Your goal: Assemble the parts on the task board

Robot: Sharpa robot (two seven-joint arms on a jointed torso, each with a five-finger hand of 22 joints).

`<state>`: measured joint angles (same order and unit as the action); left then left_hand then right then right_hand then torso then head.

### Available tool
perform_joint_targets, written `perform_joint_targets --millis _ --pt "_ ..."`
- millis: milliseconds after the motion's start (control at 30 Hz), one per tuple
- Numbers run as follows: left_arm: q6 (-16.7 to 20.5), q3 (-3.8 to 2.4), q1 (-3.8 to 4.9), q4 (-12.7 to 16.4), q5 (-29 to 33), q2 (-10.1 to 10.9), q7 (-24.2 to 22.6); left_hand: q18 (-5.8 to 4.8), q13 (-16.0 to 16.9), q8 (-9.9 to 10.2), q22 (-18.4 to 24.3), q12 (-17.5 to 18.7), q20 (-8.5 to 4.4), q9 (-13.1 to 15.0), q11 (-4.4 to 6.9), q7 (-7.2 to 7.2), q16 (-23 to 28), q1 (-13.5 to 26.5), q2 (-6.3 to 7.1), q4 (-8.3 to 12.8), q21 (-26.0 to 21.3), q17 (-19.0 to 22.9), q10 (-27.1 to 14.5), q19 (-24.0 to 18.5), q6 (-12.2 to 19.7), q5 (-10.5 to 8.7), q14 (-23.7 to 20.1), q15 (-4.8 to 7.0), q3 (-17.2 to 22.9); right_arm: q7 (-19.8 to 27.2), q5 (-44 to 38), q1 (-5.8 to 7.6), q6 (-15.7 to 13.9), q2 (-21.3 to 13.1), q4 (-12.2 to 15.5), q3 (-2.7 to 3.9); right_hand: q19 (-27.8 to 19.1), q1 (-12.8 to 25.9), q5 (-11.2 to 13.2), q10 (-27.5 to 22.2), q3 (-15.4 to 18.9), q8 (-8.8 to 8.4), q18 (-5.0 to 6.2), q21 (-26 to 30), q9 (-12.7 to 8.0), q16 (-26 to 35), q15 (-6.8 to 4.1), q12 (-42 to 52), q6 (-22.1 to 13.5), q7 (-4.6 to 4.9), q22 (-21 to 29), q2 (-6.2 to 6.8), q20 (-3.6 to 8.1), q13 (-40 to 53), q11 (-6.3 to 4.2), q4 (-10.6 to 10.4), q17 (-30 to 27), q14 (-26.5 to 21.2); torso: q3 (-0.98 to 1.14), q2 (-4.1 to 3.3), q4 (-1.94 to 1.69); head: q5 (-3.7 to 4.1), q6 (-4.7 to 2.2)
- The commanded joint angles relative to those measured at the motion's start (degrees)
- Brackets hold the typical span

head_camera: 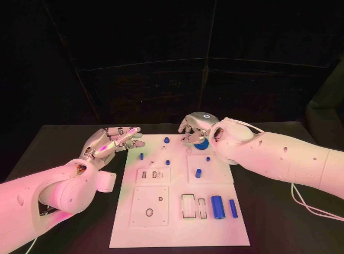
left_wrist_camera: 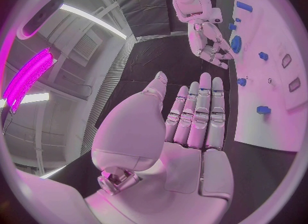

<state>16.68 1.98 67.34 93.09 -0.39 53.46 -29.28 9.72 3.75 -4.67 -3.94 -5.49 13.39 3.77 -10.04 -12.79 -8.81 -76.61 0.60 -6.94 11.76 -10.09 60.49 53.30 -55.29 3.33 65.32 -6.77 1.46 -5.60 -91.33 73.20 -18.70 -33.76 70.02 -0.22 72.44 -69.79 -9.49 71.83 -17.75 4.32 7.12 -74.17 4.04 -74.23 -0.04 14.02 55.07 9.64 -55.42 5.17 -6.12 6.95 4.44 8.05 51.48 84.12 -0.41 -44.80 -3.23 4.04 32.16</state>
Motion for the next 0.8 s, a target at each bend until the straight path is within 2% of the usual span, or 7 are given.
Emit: perform_joint_targets --millis 33,133,167,200,400,533,800 --pt "-1.2 -0.04 0.09 -0.1 -0.3 0.0 -0.2 0.84 -0.1 0.2 0.1 0.2 0.24 -0.1 0.15 -0.31 0.3 0.3 -0.26 0.4 -0.3 -0.1 -0.3 0.2 0.1 -0.20 0.0 -0.28 0.0 -1.6 10.2 0.58 0.5 -2.6 1.8 0.07 1.4 0.9 -1.4 4.3 4.0 -0.39 -0.52 -1.2 -0.1 -1.5 -1.56 6.0 -1.1 -1.53 -1.7 2.16 1.42 4.6 -1.34 -1.7 2.3 0.8 0.05 0.12 0.35 0.07 -0.10" --pt "-1.3 -0.04 0.09 -0.2 -0.3 0.0 -0.2 0.84 -0.1 0.2 0.1 0.2 0.25 -0.1 0.17 -0.28 0.3 0.3 -0.30 0.4 -0.3 -0.1 -0.3 0.2 0.1 -0.20 0.0 -0.28 0.0 -2.6 13.1 0.82 2.9 -5.2 2.8 0.05 3.6 1.3 -1.8 5.9 8.5 -0.44 -1.53 -3.4 -0.2 -4.1 -1.52 14.1 -2.4 -1.64 -6.0 2.62 1.78 11.7 -1.56 -4.1 7.5 1.6 0.10 0.16 0.54 0.02 -0.20" --pt "-1.3 -0.04 0.09 -0.2 -0.3 0.0 -0.2 0.84 -0.1 0.2 0.1 0.2 0.25 -0.1 0.17 -0.28 0.3 0.3 -0.30 0.4 -0.3 -0.1 -0.3 0.2 0.1 -0.20 0.0 -0.28 0.0 -3.0 13.6 0.86 3.6 -5.9 3.1 0.05 4.4 -1.2 -2.6 4.1 12.4 -0.16 -2.08 -4.4 -0.1 -5.5 -1.46 25.7 -3.2 -2.26 -7.5 1.08 1.28 23.8 -1.67 -6.4 9.5 1.8 0.13 0.14 0.48 0.08 -0.22" --pt "-1.4 -0.03 0.09 -0.2 -0.3 0.0 -0.2 0.84 -0.1 0.2 0.1 0.2 0.25 -0.1 0.17 -0.28 0.3 0.3 -0.30 0.4 -0.3 -0.1 -0.3 0.2 0.1 -0.20 0.0 -0.28 0.0 -3.4 14.0 0.90 4.2 -6.4 3.2 0.04 4.8 -1.7 -2.0 2.7 14.1 0.04 -1.95 -5.0 0.0 -6.3 -1.18 31.8 -3.2 -1.51 -8.7 1.21 1.57 31.2 -1.18 -7.6 11.4 1.8 0.13 0.15 0.50 0.08 -0.23" --pt "-1.6 -0.02 0.08 -0.4 -0.3 -0.1 -0.2 0.85 0.0 0.2 0.1 0.2 0.26 0.0 0.20 -0.23 0.3 0.3 -0.35 0.4 -0.4 -0.1 -0.2 0.2 0.0 -0.20 0.0 -0.27 0.0 -5.2 13.5 0.99 7.5 -7.7 2.9 0.02 6.1 -4.4 -2.1 5.8 17.2 0.34 -2.51 -6.7 0.0 -9.2 -0.68 51.8 -3.5 -0.73 -12.0 1.27 0.84 54.0 -0.73 -11.3 18.1 2.6 0.12 0.06 0.28 0.44 -0.27" --pt "-1.7 0.00 0.08 -0.5 -0.3 -0.2 -0.1 0.85 0.0 0.2 0.1 0.1 0.26 0.0 0.22 -0.21 0.4 0.3 -0.38 0.4 -0.4 -0.1 -0.2 0.3 0.0 -0.20 0.0 -0.26 0.0 -6.2 12.2 0.99 8.9 -7.6 2.6 0.00 6.7 -5.4 -2.2 7.4 18.1 0.60 -2.75 -7.4 0.0 -10.4 -0.46 57.7 -3.5 -0.54 -13.3 1.21 0.51 61.1 -0.45 -13.3 21.2 3.0 0.13 0.03 0.26 0.57 -0.15" --pt "-1.7 0.09 0.07 -0.6 -0.3 -0.3 -0.1 0.86 0.0 0.2 0.1 0.1 0.26 0.0 0.22 -0.20 0.4 0.3 -0.40 0.4 -0.4 -0.1 -0.2 0.3 0.0 -0.20 0.0 -0.26 0.0 -7.4 10.5 0.99 11.5 -7.5 2.3 -0.01 6.8 -6.4 -2.9 7.9 18.5 0.77 -2.85 -7.7 0.0 -10.8 -0.29 59.8 -3.5 -0.40 -13.8 1.33 0.31 63.9 -0.34 -14.5 22.3 3.1 0.00 0.06 0.08 0.76 0.17"
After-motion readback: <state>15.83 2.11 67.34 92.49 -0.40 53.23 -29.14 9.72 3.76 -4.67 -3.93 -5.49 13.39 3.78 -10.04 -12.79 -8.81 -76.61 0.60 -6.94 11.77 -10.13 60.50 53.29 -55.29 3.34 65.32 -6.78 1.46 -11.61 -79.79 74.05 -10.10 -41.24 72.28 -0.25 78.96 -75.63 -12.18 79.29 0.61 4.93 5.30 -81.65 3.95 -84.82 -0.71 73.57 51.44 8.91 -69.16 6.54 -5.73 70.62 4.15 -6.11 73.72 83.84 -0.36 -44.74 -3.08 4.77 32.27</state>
